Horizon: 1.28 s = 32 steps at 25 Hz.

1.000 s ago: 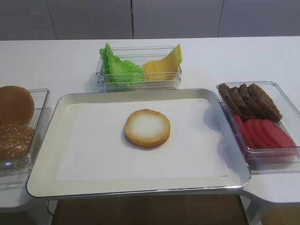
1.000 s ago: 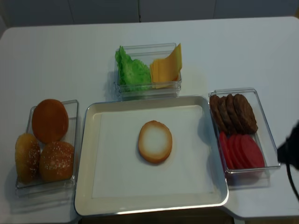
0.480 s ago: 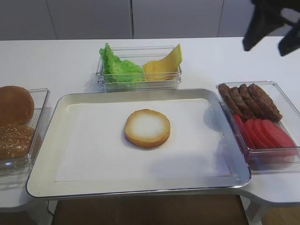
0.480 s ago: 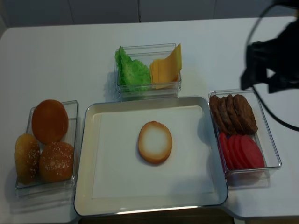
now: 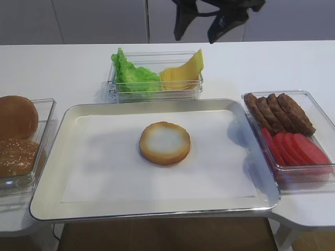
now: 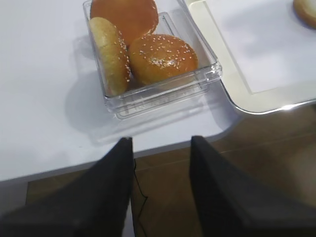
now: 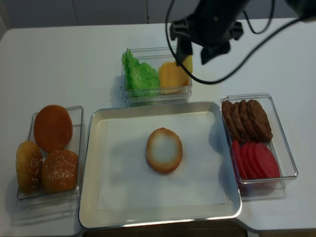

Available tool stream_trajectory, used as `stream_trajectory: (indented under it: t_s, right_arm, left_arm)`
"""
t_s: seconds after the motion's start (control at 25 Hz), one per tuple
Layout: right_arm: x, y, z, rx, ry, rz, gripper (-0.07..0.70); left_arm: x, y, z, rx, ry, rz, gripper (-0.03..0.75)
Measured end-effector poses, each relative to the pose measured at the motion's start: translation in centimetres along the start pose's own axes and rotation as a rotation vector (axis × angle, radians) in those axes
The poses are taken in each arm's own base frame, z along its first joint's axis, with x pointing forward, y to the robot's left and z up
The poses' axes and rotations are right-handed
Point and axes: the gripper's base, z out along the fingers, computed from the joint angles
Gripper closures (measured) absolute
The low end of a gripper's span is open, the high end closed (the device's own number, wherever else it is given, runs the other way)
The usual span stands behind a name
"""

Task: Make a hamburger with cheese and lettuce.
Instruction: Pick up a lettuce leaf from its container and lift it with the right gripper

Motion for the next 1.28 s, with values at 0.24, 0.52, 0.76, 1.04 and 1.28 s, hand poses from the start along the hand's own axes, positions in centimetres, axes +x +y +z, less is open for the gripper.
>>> stream_trajectory:
  t_s: [0.24, 0.52, 0.76, 1.04, 1.28]
  right_arm:
    - [-3.1, 0.4, 2.1, -0.025, -0.046, -0.017, 0.104]
    - [-4.5, 1.1, 4.1, -0.127, -0.091, 0.007, 0.104]
    - [-5.9, 2.3, 4.4, -0.268, -0.235, -0.062, 0.104]
    - [-6.3, 3.4, 4.2, -0.347, -0.312, -0.163, 0.104]
    - [-6.1, 4.9, 6.2, -0.351, -0.323, -0.241, 0.104]
  left_arm:
    - [0.0, 0.0, 0.0, 0.0, 0.0, 0.0, 0.427]
    - [0.0, 0.0, 0.0, 0.0, 0.0, 0.0, 0.427]
    - [0.0, 0.0, 0.0, 0.0, 0.0, 0.0, 0.427]
    - [0.0, 0.0, 0.0, 0.0, 0.0, 0.0, 0.427]
    - [0.0, 0.0, 0.0, 0.0, 0.0, 0.0, 0.427]
